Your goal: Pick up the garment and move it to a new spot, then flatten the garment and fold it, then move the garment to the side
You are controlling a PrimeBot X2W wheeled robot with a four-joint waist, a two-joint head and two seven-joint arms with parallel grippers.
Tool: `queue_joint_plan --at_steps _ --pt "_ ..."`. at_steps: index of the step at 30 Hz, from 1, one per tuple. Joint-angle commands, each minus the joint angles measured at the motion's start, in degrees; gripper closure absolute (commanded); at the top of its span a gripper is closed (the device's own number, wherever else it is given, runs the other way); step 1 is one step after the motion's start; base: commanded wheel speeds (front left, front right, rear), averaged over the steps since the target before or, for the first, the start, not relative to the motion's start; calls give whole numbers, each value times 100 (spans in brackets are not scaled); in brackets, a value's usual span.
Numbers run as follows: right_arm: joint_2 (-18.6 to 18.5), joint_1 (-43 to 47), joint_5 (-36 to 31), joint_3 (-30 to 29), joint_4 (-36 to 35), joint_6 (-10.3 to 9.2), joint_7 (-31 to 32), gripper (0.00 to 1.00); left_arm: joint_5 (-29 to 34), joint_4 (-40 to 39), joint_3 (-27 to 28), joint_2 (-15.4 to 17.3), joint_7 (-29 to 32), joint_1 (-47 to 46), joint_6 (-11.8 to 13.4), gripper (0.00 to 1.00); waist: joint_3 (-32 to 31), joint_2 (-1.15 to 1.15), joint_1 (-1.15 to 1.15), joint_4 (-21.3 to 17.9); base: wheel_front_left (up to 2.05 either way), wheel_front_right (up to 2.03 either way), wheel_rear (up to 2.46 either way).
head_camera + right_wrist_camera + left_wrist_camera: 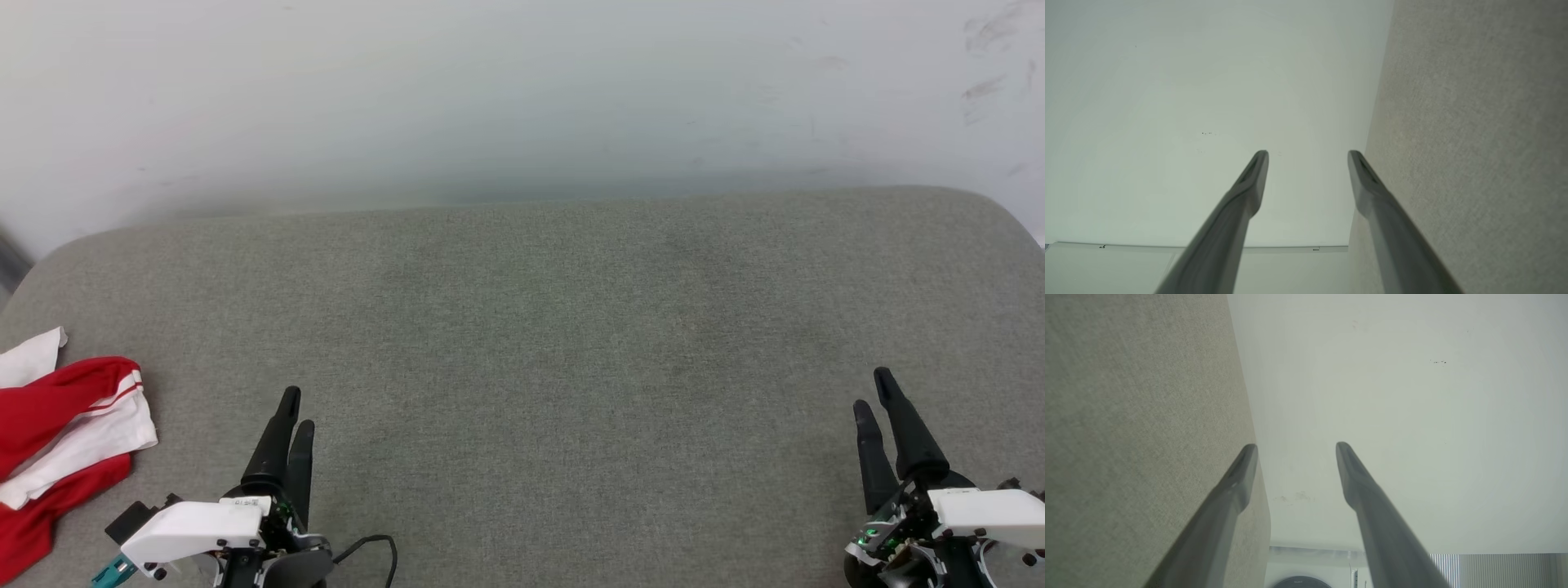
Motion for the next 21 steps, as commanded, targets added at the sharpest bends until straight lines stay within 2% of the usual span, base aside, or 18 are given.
queue_joint_plan --at_steps 1,7,12,21 --pt "-7 -55 -62 50 -177 2 -78 0 44 -155 -71 10 -78 -119 -1 0 1 0 0 -2 0 0 0" --pt "-37 1 -266 138 -269 2 -250 0 159 -301 -165 10 -249 -98 -1 0 -3 0 0 -5 0 0 0" --pt "-123 19 -794 225 -327 2 -384 0 491 -424 -198 11 -378 -77 -1 0 -11 0 0 -3 0 0 0" --pt "-149 83 -2274 241 -553 2 -597 0 1903 -585 -367 26 -591 -85 -1 0 -26 0 0 20 0 0 0"
